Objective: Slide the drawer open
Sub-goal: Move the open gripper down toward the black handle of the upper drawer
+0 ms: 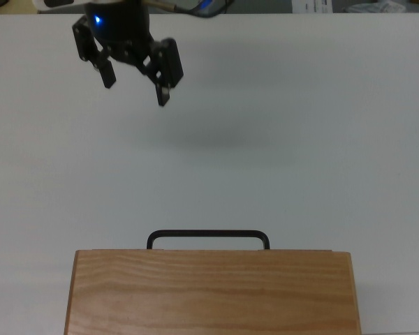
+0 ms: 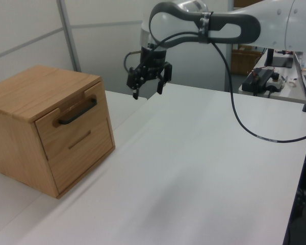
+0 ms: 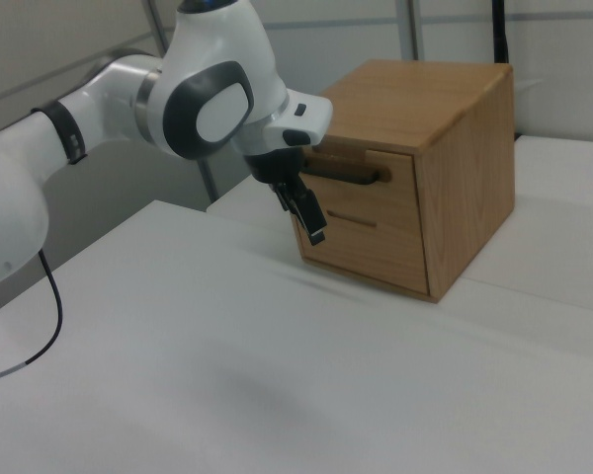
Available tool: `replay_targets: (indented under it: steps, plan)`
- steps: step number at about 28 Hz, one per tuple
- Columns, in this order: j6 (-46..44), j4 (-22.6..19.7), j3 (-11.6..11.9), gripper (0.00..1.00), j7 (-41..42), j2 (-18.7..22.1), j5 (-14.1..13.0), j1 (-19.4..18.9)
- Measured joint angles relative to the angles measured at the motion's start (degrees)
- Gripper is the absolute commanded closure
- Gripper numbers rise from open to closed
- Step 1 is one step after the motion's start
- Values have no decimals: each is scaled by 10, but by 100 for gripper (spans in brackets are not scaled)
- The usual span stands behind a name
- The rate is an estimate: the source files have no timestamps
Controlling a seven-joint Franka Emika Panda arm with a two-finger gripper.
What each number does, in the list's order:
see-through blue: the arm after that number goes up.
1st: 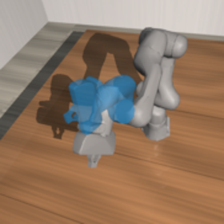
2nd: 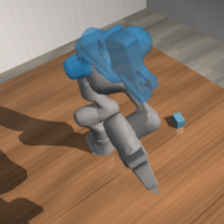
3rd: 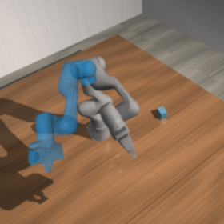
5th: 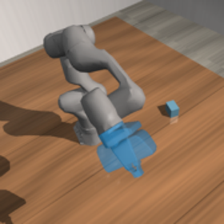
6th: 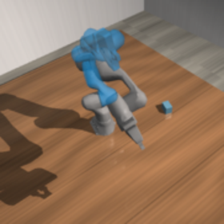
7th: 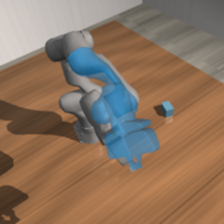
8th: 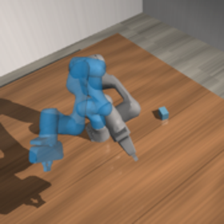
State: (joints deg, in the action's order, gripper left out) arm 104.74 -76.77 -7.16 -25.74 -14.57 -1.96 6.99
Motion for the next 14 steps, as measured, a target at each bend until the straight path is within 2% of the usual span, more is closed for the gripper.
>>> replay_targets:
  steps: [5, 14]
  plan:
    - [58, -6, -2, 0, -118, -18, 9, -13]
    - [138, -4, -3, 0, -367, -53, 77, -42]
